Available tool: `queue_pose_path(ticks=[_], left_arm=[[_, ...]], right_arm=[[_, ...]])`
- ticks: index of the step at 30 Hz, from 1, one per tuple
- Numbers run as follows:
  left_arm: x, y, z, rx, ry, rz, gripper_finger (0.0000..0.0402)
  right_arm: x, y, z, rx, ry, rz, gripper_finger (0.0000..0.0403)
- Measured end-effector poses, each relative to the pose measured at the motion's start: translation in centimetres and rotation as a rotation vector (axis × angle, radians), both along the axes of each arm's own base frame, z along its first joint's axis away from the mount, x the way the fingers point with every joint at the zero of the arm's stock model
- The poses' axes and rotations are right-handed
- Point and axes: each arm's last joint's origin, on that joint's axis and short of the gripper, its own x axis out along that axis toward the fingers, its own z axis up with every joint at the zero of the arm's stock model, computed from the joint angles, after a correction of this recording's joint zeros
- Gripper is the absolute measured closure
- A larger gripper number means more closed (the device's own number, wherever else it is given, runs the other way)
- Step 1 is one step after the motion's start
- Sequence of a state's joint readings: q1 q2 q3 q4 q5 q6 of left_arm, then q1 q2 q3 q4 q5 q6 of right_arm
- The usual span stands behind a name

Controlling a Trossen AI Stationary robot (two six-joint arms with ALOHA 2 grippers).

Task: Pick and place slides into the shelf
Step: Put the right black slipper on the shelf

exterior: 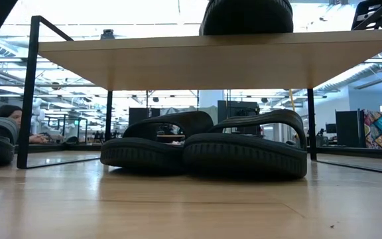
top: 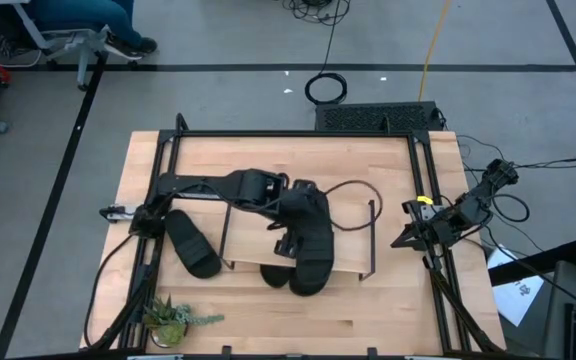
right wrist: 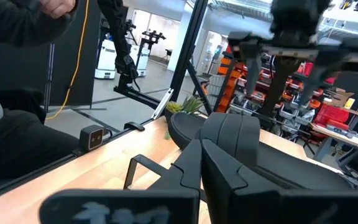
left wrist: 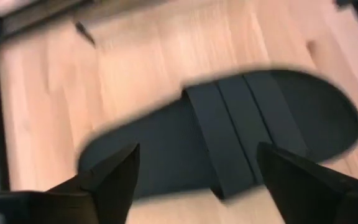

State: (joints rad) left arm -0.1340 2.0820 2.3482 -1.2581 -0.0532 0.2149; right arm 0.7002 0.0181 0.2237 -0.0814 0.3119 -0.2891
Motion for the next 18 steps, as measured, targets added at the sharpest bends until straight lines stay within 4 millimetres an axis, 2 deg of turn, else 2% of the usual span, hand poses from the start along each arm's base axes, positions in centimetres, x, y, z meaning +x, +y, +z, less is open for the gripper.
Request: queue_pose_path(ticks=[4, 10, 11, 15, 18], left_arm=[[-0.9, -1.1, -0.7, 0.019, 0.096, 0.025, 0.0167], [-1.2, -1.9, -3.0, 0.024, 0.207, 0.099, 0.0360], [-1.2, -1.9, -3.3, 0.018, 0.217, 0.117, 0.0380], [-0.9, -1.8, -4.7, 0.018, 0.249, 0.135, 0.0384], [-0.9, -1.8, -5.0, 0.029, 0.253, 0.165, 0.0392]], right_arm=[[0.0, 0.0, 0.0, 0.014, 0.006, 0.000, 0.0403], [0.1, 0.1, -0.3, 0.010, 0.010, 0.000, 0.0403], [0.1, 0.1, -0.3, 0.009, 0.012, 0.000, 0.0403], [0.1, 0.1, -0.3, 0.013, 0.007, 0.000, 0.0403], [0.1, 0.1, -0.2, 0.014, 0.006, 0.000, 0.0403]])
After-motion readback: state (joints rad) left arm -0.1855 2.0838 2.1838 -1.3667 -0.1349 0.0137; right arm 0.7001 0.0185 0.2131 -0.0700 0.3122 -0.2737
